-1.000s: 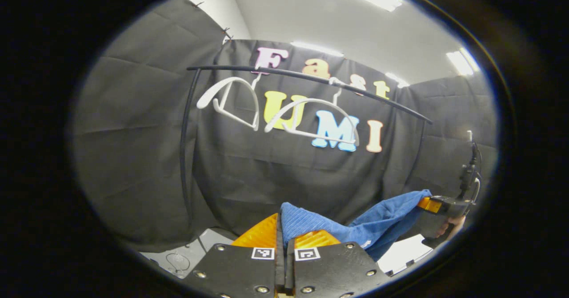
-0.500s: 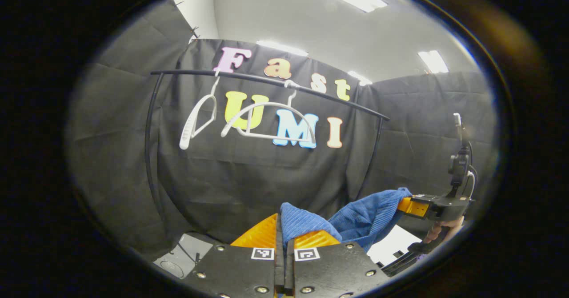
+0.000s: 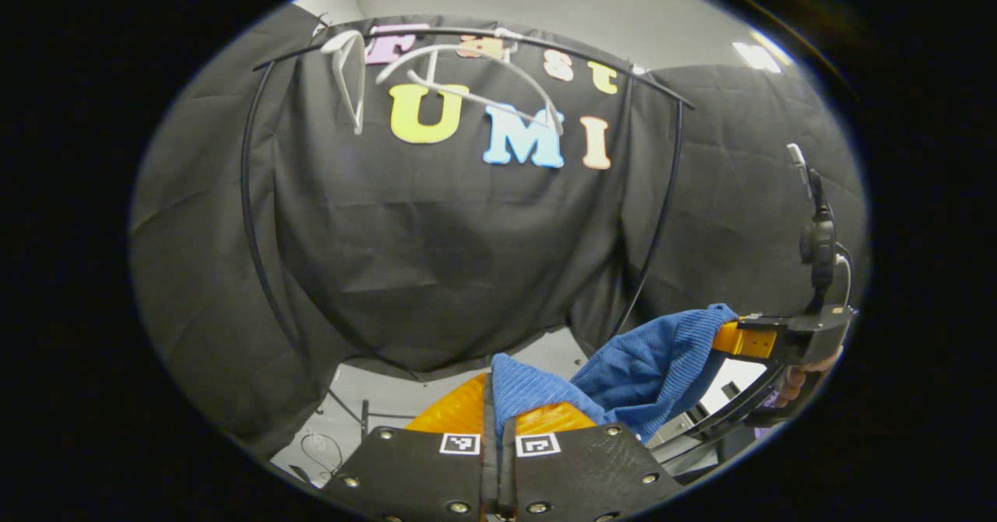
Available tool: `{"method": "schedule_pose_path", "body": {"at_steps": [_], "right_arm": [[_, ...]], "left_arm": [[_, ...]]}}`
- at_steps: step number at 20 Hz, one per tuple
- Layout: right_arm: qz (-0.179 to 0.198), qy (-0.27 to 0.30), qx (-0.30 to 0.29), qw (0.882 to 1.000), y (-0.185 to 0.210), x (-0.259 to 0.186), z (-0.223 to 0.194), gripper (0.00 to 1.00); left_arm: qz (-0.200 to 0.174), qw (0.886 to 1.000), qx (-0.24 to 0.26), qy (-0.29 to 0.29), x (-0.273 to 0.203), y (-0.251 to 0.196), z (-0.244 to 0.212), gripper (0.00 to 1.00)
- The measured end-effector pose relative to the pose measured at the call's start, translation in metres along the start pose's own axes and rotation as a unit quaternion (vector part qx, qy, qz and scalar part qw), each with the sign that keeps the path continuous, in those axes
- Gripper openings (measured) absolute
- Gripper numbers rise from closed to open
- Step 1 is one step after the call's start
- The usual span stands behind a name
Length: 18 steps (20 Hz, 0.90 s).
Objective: Grasp the clothes on the hanger with both hands and then place them into the laundry hamper below.
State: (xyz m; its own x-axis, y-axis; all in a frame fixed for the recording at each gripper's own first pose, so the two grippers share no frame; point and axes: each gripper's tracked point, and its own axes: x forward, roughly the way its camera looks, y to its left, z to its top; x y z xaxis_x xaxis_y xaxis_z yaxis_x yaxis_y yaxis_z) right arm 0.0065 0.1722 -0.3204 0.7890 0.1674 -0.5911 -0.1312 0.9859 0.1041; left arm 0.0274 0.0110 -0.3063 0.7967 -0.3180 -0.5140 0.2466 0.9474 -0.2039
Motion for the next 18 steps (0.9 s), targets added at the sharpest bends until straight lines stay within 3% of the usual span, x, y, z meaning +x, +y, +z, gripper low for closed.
{"method": "schedule_pose_path", "body": {"at_steps": [5,10,18], "right_arm": [[-0.002,0.058,-0.008,0.998,-0.007,0.033,-0.05,0.01],[-0.022,0.108,-0.014,0.994,-0.026,0.066,-0.11,0.0],[-0.03,0.222,-0.029,0.974,-0.031,0.099,-0.199,0.01]], "left_arm": [[-0.004,0.999,0.015,0.046,0.045,0.004,-0.062,0.02],[0.02,0.993,0.003,0.116,0.085,0.014,-0.146,0.02],[0.056,0.98,-0.028,0.187,0.118,0.044,-0.237,0.01]]}}
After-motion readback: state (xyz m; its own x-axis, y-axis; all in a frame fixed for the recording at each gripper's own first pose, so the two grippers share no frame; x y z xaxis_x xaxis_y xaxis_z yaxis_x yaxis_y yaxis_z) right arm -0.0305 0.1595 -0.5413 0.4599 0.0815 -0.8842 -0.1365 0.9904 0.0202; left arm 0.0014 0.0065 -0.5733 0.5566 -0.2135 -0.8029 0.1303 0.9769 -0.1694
